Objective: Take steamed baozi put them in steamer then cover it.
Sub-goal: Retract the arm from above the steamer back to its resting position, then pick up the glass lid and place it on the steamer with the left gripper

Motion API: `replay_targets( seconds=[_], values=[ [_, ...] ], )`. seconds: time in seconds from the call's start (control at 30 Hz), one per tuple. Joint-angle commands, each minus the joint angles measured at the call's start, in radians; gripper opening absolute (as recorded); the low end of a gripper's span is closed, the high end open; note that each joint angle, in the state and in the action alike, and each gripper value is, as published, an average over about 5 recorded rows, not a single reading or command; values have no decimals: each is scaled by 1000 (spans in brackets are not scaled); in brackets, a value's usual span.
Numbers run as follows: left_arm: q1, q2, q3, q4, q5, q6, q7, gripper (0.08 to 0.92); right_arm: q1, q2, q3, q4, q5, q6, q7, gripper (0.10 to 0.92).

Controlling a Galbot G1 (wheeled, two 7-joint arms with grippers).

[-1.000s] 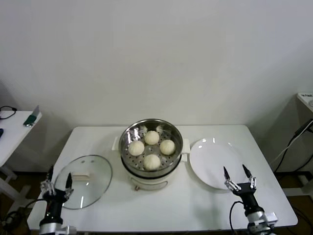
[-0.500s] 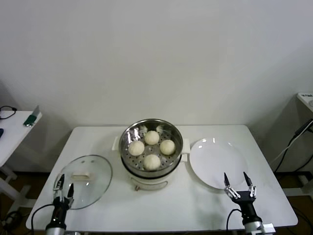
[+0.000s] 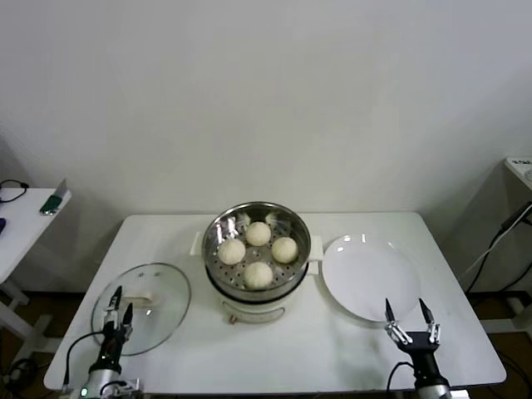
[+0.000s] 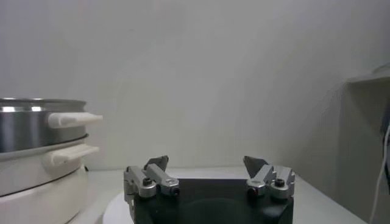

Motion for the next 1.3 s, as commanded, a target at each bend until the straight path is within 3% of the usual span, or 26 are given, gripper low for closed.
replay_targets(
  seconds=[0.03,0.23,0.47,0.9,1.07,1.3],
  values=[
    [-97,9,8,76,25,4,8,823,-8,9,10,2,-2,10,6,823],
    [-136,26,20,123,-9,-21,16,744,-7,16,14,5,-3,11,11,823],
    [-153,34,21,191,-6,-57,11,545,1,17,17,12,-3,5,13,823],
    [-135,36,15,180,-8,-117,11,164,13,13,16,15,-1,-3,20,823],
    [-99,41,16,86,-73,-97,43,135,17,16,14,13,-7,-1,24,823],
    [-35,83,-16,-216,-269,-1,189,135,18,18,14,13,-21,7,28,823]
  ],
)
